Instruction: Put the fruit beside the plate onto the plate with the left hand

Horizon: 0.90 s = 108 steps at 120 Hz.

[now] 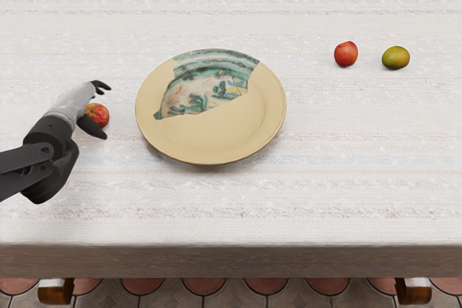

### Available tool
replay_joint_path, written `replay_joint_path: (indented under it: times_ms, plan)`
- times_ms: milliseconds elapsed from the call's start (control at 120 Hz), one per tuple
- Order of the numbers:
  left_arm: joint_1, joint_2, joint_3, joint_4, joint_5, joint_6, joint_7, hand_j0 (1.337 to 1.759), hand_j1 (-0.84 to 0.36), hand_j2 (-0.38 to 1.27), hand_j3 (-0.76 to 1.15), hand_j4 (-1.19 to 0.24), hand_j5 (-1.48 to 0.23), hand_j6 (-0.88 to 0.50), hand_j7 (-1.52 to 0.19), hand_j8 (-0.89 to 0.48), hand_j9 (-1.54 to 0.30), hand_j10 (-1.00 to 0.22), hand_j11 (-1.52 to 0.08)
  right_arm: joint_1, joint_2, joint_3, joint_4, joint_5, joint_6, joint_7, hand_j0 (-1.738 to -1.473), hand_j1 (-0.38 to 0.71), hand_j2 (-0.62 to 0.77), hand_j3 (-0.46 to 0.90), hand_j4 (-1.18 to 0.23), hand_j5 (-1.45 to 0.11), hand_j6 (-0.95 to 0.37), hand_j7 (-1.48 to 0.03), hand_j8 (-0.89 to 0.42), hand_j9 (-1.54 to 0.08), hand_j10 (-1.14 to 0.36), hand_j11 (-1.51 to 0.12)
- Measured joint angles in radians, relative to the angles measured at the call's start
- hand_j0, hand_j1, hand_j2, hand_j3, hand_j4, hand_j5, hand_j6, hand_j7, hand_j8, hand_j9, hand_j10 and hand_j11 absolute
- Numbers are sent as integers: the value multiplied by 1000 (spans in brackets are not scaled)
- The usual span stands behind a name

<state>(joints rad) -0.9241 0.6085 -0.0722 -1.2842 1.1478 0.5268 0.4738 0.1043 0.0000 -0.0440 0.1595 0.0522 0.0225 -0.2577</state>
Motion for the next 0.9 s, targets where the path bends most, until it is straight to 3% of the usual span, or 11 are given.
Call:
replay_joint_path:
  times_ms: [900]
  plan:
    - [2, 4, 1, 12, 0, -1, 4, 1658, -112, 82, 0, -389, -503, -390, -503, -390, -503, -389, -502, 0, 0, 0, 0, 0, -4, 0, -1658, -349, 0, 0, 0, 0, 0, 0, 0, 0, 0, 0]
